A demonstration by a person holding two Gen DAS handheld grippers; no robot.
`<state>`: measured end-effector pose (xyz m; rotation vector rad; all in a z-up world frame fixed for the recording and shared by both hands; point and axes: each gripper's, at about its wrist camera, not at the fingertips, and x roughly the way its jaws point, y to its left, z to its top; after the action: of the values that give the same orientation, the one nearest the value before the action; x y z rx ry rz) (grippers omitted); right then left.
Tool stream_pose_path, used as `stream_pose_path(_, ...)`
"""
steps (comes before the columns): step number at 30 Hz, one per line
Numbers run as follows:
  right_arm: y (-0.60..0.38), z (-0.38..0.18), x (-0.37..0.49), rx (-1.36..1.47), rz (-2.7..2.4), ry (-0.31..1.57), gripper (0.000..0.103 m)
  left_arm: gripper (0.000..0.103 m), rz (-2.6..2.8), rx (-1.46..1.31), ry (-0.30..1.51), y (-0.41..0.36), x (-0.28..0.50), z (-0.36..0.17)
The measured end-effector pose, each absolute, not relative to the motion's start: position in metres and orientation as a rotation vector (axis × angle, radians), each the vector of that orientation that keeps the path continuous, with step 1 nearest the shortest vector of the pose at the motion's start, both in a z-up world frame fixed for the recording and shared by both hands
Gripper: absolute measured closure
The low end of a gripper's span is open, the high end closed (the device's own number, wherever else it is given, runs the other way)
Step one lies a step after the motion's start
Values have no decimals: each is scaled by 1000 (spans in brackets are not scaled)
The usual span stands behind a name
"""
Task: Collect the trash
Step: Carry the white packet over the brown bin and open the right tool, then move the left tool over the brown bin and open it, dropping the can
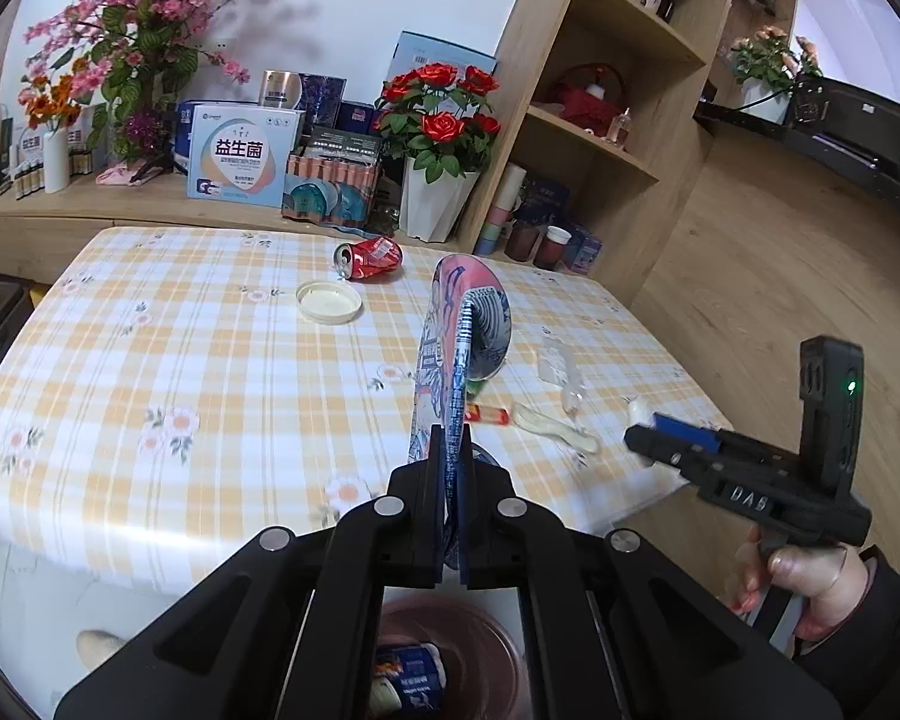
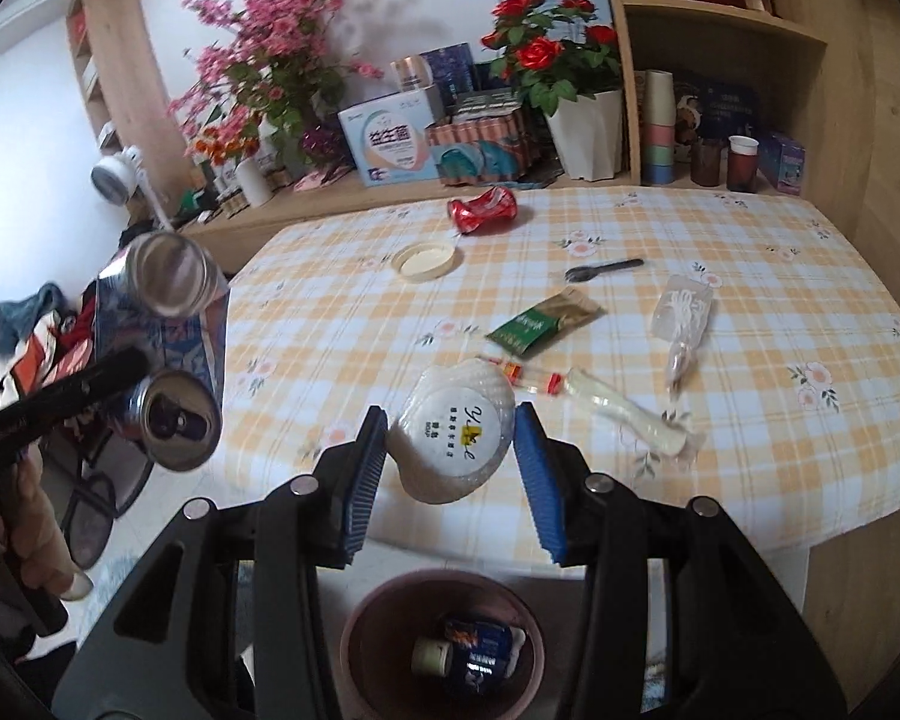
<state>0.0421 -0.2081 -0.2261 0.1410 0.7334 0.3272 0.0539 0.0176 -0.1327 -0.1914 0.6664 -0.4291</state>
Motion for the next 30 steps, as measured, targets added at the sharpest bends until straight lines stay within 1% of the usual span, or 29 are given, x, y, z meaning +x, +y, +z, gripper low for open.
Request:
stream_pose_path(4,-194,-238,13,98,356,767,58,100,-419,-224,677,26,25,-135)
stream_pose_path(10,-175,-258,-11,64,408,830,58,100,-398,-239,694,35,4,-142)
stream_pose_path(16,-168,-273,-21,36,422,912,57,100,-383,-252,696,40,-6,-147)
stream_pose_path(22,-172,-282,-24,82,408,954,55,100,-369,-272,701,45,-6,-149)
stream_pose_path(23,-174,-281,-24,91,409,953,54,100,-371,-268,703,44,-6,-149)
stream_pose_path(24,-175,-280,-24,96,406,952,49,100,-373,-265,704,43,-6,-149)
stream_pose_path(25,-176,-279,-23,103,402,950,47,100,-376,-262,705,42,-6,-149)
stream_pose_path(27,-179,-276,-23,113,400,942,45,100,-381,-256,705,40,-8,-149)
stream_pose_path(29,-181,-272,-23,111,386,929,36,100,-387,-252,705,38,-9,-149)
stream_pose_path(30,-183,-269,-23,110,376,916,27,100,-390,-249,706,37,-9,-148)
